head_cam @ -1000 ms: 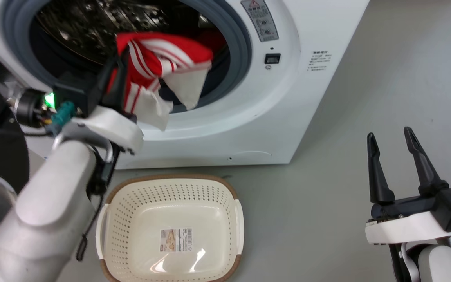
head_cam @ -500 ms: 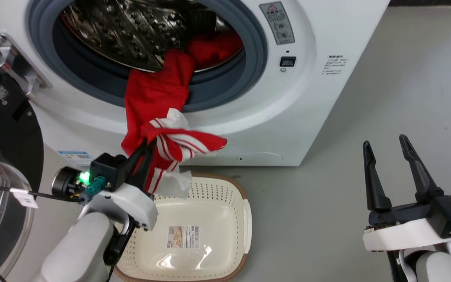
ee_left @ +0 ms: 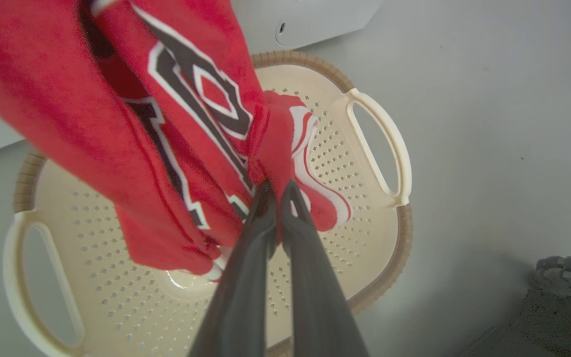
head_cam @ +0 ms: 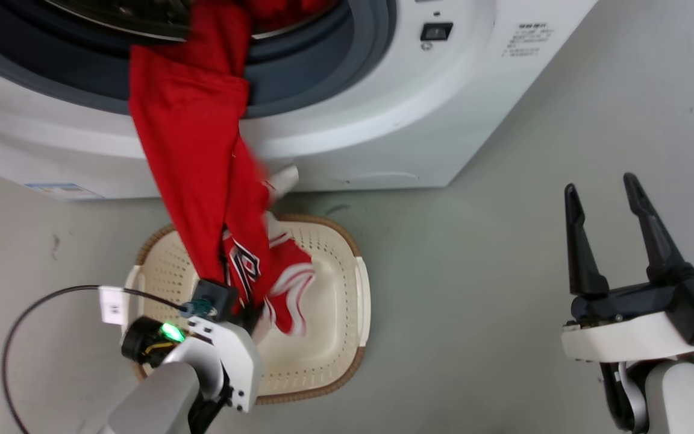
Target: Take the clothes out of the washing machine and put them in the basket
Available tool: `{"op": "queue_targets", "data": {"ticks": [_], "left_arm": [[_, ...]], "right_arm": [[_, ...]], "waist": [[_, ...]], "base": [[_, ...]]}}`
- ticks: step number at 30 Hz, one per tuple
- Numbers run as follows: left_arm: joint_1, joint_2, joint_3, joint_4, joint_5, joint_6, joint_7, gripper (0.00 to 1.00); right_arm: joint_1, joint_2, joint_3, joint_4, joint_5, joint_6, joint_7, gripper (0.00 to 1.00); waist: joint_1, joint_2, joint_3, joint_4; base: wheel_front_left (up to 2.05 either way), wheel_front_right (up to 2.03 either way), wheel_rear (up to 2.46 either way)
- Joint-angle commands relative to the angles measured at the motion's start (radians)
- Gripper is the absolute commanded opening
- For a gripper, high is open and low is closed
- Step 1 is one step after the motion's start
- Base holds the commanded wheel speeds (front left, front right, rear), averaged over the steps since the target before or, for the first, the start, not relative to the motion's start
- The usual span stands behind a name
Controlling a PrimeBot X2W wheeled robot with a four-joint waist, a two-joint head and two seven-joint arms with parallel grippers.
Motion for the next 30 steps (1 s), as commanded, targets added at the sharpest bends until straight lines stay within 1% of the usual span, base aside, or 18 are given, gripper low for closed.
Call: {"op": "queue_targets", "data": {"ticks": [1,5,13,23,30], "left_arm": [[-0.015,-0.009,-0.017,0.034,-0.015,-0.008,0.029,0.00],[-0.050,-0.024,-0.069,0.107,-0.043,-0.014,0.087,0.00],[-0.160,-0.019,-0.134,0.205,-0.083,-0.015,0.043,0.00],[-0.287,-0.023,-0.185,0.323,-0.132,-0.015,0.042,0.00],[-0.362,-0.039,-0.193,0.405,-0.156,-0.015,-0.022,0.00]], "right_arm": [[-0.020,-0.001,-0.006,-0.005,-0.001,-0.001,-0.002,1.00],[-0.038,0.000,-0.010,-0.014,0.006,-0.001,-0.002,1.00],[-0.068,0.000,-0.004,-0.035,0.007,-0.001,-0.002,1.00],[-0.106,0.000,-0.015,-0.069,0.008,-0.001,-0.002,1.00],[-0.124,0.000,-0.018,-0.085,0.010,-0.001,-0.002,1.00]], "waist": [[-0.0001,-0.0001,0.043,-0.021],[-0.0001,-0.0001,0.093,-0.034],[-0.0001,-0.0001,0.218,-0.056],[-0.0001,-0.0001,0.368,-0.072],[-0.0001,-0.0001,0.425,-0.076]], "base": [[0.00,0.00,0.00],[0.00,0.00,0.00],[0.00,0.00,0.00],[0.00,0.00,0.00],[0.00,0.00,0.00]]}}
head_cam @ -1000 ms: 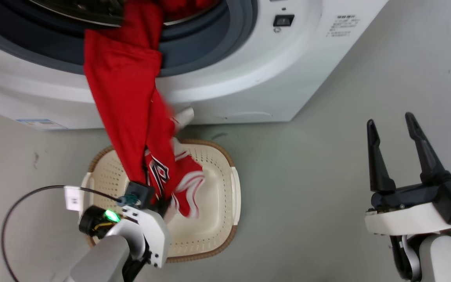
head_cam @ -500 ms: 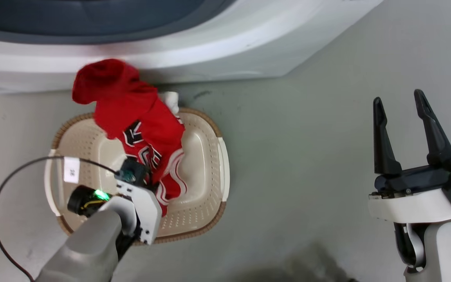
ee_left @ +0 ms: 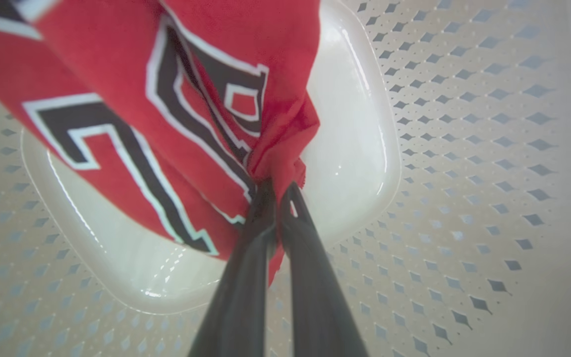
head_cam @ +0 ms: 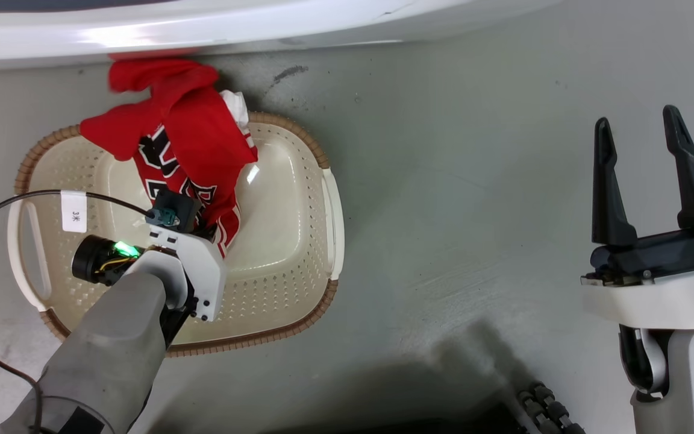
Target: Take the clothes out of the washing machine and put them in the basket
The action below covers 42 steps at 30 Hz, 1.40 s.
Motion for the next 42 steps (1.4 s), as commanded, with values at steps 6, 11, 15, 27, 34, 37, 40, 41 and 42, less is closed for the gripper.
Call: {"op": "queue_targets", "data": {"ticks": [6,11,15,27,34,37,40,41,42], "left_arm": [[-0.022,-0.018,-0.014,0.044,-0.018,-0.001,-0.022,0.00],[-0.011,-0.026,-0.030,0.059,-0.024,-0.001,-0.047,1.00],[0.020,-0.036,-0.042,0.065,-0.035,-0.001,-0.070,1.00],[0.134,-0.018,-0.016,-0.058,-0.073,-0.001,-0.128,1.00],[0.257,0.040,0.167,-0.320,0.031,0.059,-0.127,1.00],[0.341,0.052,0.249,-0.433,0.100,0.082,-0.127,1.00],[0.408,0.052,0.328,-0.530,0.162,0.095,-0.127,1.00],[0.429,0.048,0.353,-0.556,0.179,0.094,-0.127,1.00],[0.450,0.045,0.377,-0.584,0.197,0.095,-0.127,1.00]], "right_arm": [[-0.021,0.000,0.005,-0.005,0.005,-0.001,-0.002,1.00],[-0.029,0.000,-0.007,0.003,0.011,-0.001,-0.002,1.00],[-0.022,0.000,-0.011,0.016,0.004,-0.001,-0.002,1.00],[0.042,0.000,-0.007,0.071,-0.013,-0.001,-0.002,1.00],[0.090,0.000,-0.014,0.100,-0.018,-0.001,-0.002,1.00],[0.109,0.000,-0.013,0.111,-0.017,-0.001,-0.002,1.00],[0.126,0.000,-0.010,0.120,-0.015,-0.001,-0.002,1.00],[0.129,0.000,-0.008,0.123,-0.014,-0.001,-0.002,1.00],[0.134,0.000,-0.007,0.124,-0.012,-0.001,-0.002,1.00]], "waist": [[-0.0002,0.0000,0.006,-0.003],[-0.0002,0.0000,-0.033,0.002],[-0.0002,0.0000,-0.091,0.010],[-0.0002,0.0000,-0.347,0.055],[-0.0002,0.0000,-0.463,0.085],[-0.0002,0.0000,-0.503,0.094],[-0.0002,0.0000,-0.535,0.098],[-0.0002,0.0000,-0.546,0.099],[-0.0002,0.0000,-0.555,0.099]], "base": [[0.00,0.00,0.00],[0.00,0.00,0.00],[0.00,0.00,0.00],[0.00,0.00,0.00],[0.00,0.00,0.00],[0.00,0.00,0.00],[0.00,0.00,0.00],[0.00,0.00,0.00],[0.00,0.00,0.00]]}}
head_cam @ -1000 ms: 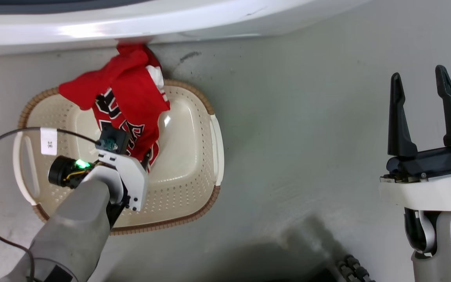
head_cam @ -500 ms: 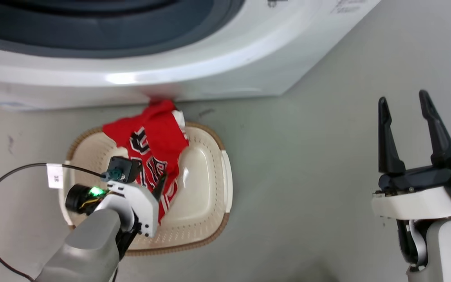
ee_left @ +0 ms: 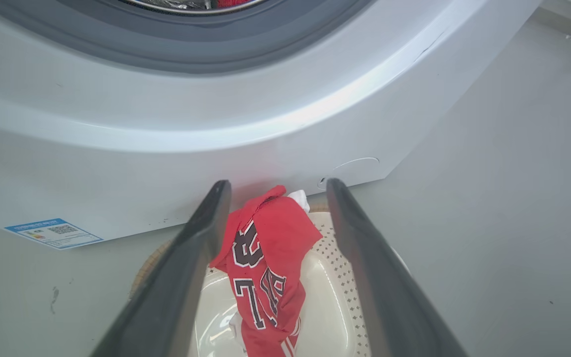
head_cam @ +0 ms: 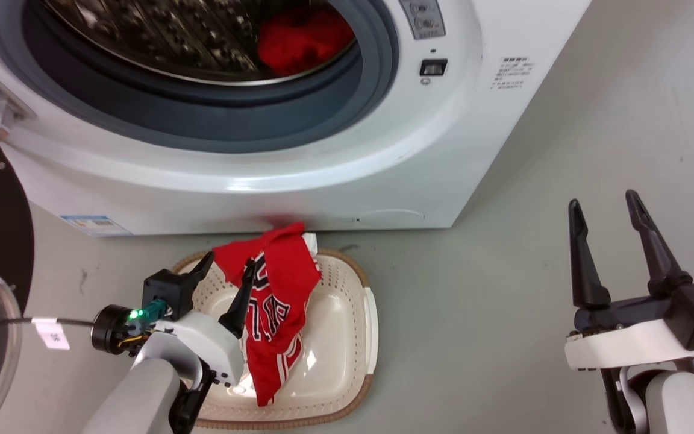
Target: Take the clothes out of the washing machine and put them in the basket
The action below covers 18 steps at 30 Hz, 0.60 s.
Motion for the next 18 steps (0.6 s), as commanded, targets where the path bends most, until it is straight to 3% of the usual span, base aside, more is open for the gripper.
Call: {"op": "queue_targets", "data": {"ticks": [1,11,18], "left_arm": [[0.028,-0.003,0.025,-0.037,0.031,0.005,-0.002,1.00],[0.127,-0.019,0.194,-0.227,0.181,-0.017,-0.002,1.00],[0.025,0.024,0.251,-0.261,0.204,-0.057,-0.002,1.00]], "right_arm": [[0.015,0.000,0.002,0.004,0.000,-0.001,-0.002,1.00],[0.025,0.000,0.022,-0.002,0.026,-0.001,-0.002,1.00],[-0.001,0.000,0.026,-0.013,0.047,-0.001,-0.002,1.00]], "waist": [[0.0002,0.0000,-0.030,0.006],[0.0002,0.0000,-0.037,-0.024],[0.0002,0.0000,0.065,-0.080]], "base": [[0.00,0.00,0.00],[0.00,0.00,0.00],[0.00,0.00,0.00]]}}
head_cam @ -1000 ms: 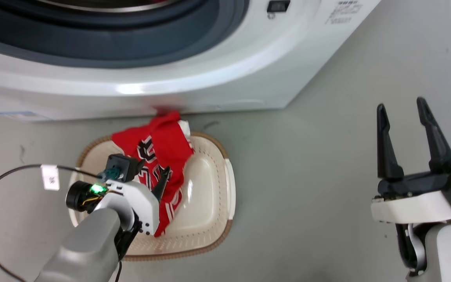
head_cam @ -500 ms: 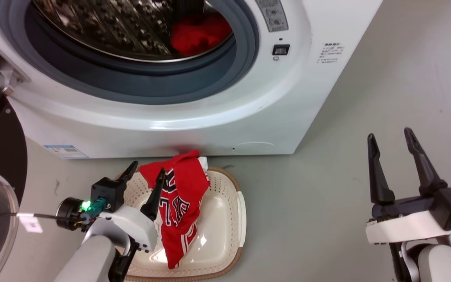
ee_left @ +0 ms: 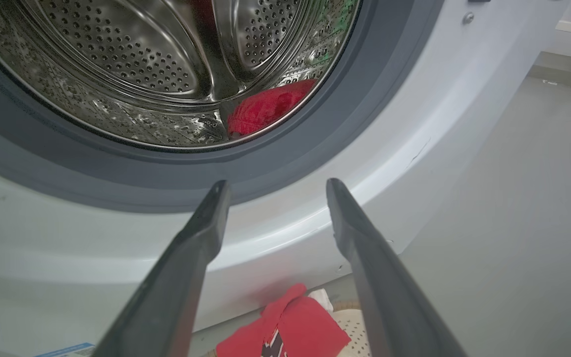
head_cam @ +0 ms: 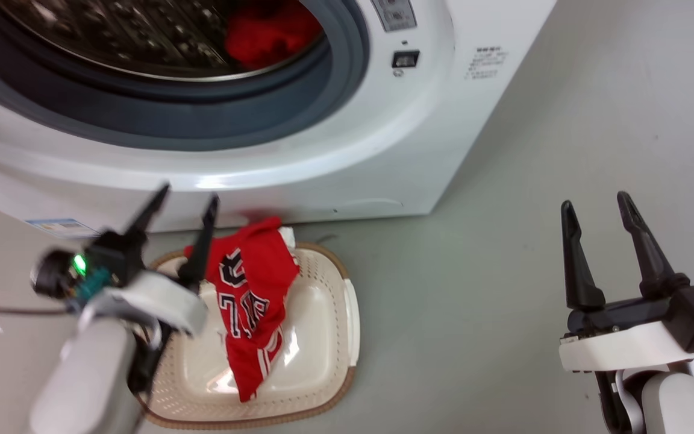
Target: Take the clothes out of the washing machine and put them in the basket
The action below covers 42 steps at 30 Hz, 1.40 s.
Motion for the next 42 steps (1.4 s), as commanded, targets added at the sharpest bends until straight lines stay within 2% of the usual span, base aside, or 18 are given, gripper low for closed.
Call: {"op": "queue_targets", "data": {"ticks": [1,8,11,18,19,25,29,33,35,42], "left_arm": [[-0.049,0.019,0.004,-0.001,-0.003,-0.011,-0.003,1.00],[-0.310,0.117,-0.035,-0.002,-0.018,-0.037,0.093,1.00],[-0.431,0.144,-0.059,0.020,-0.071,-0.040,0.177,1.00],[-0.753,0.256,-0.190,0.074,-0.193,-0.039,0.394,1.00],[-0.753,0.256,-0.190,0.074,-0.193,-0.039,0.394,1.00],[-1.028,0.327,-0.286,0.157,-0.259,-0.039,0.608,1.00],[-1.177,0.337,-0.297,0.244,-0.275,-0.040,0.721,1.00],[-1.263,0.297,-0.286,0.328,-0.300,-0.016,0.821,1.00],[-1.293,0.307,-0.308,0.360,-0.280,-0.019,0.866,1.00],[-1.337,0.304,-0.348,0.450,-0.249,-0.014,0.929,1.00]], "right_arm": [[-0.018,0.000,0.002,-0.004,0.006,-0.001,-0.002,1.00],[-0.053,0.000,0.015,-0.018,0.039,-0.001,-0.002,1.00],[-0.066,0.000,0.019,-0.014,0.065,-0.001,-0.002,1.00],[-0.099,0.000,0.055,-0.021,0.120,-0.001,-0.002,1.00],[-0.099,0.000,0.055,-0.021,0.120,-0.001,-0.002,1.00],[-0.128,0.000,0.092,-0.028,0.178,-0.001,-0.002,1.00],[-0.130,0.001,0.126,-0.035,0.209,-0.001,-0.002,1.00],[-0.128,0.001,0.147,-0.038,0.237,-0.001,-0.002,1.00],[-0.137,0.000,0.159,-0.037,0.247,-0.001,-0.002,1.00],[-0.131,0.000,0.176,-0.054,0.278,-0.001,-0.002,1.00]], "waist": [[0.0001,-0.0001,0.064,-0.039],[0.0001,-0.0001,0.200,-0.098],[0.0001,-0.0001,0.252,-0.126],[0.0001,-0.0001,0.371,-0.200],[0.0001,-0.0001,0.371,-0.200],[0.0001,-0.0001,0.461,-0.271],[0.0001,-0.0001,0.502,-0.317],[0.0001,-0.0001,0.533,-0.341],[0.0001,-0.0001,0.547,-0.353],[0.0001,-0.0001,0.570,-0.373]], "base": [[0.00,0.00,0.00],[0.00,0.00,0.00],[0.00,0.00,0.00],[0.00,0.00,0.00],[0.00,0.00,0.00],[0.00,0.00,0.00],[0.00,0.00,0.00],[0.00,0.00,0.00],[0.00,0.00,0.00],[0.00,0.00,0.00]]}}
